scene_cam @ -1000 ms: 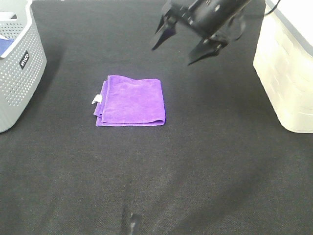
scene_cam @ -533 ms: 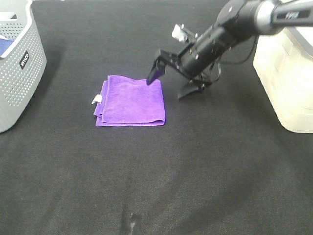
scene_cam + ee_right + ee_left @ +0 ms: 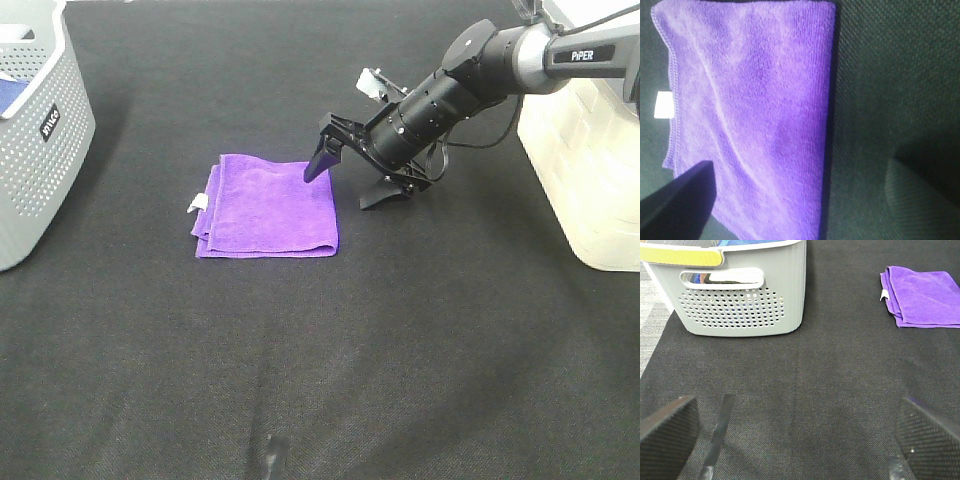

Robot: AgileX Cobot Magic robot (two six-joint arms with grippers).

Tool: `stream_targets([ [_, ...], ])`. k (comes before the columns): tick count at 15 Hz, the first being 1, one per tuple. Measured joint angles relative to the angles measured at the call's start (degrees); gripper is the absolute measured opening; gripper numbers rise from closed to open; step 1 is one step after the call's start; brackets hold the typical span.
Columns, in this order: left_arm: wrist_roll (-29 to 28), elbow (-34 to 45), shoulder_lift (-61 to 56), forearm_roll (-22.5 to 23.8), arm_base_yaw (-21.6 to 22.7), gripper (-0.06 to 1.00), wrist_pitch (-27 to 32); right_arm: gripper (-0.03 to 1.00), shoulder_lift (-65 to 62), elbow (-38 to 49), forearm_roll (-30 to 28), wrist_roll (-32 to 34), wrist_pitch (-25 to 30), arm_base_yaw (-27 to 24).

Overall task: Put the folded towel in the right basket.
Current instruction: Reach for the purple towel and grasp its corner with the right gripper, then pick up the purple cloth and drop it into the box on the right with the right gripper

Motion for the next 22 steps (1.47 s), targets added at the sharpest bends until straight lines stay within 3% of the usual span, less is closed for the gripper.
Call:
stream_targets([
  [4,0.0,0.0,0.0,0.0,0.0,0.99,0.0,0.75,2.2,-0.6,1.9,-0.1,-4.0,3.0],
  [6,0.0,0.0,0.0,0.0,0.0,0.99,0.0,0.58,3.4,-0.8,2.6,-0.1,-8.4,6.4],
  [8,0.0,0.0,0.0,0.0,0.0,0.99,0.0,0.49,4.1,-1.0,3.3,-0.2,-10.0,8.0],
  [10,0.0,0.0,0.0,0.0,0.0,0.99,0.0,0.41,4.4,-1.0,3.6,-0.2,-10.1,8.0],
  [12,0.0,0.0,0.0,0.0,0.0,0.99,0.0,0.12,4.1,-1.0,4.0,0.1,-9.6,7.2],
  [15,0.0,0.0,0.0,0.0,0.0,0.99,0.0,0.08,0.3,0.4,0.6,-0.2,-3.6,6.0],
  [17,0.0,0.0,0.0,0.0,0.0,0.99,0.0,0.08,-8.6,-1.0,-1.1,-0.3,6.2,0.1],
  [19,0.0,0.0,0.0,0.0,0.0,0.99,0.0,0.08,-17.5,-7.0,-1.7,-0.3,10.5,-7.8],
  [22,0.0,0.0,0.0,0.0,0.0,0.99,0.0,0.08,-26.2,-14.2,-9.8,0.8,16.1,-19.4],
])
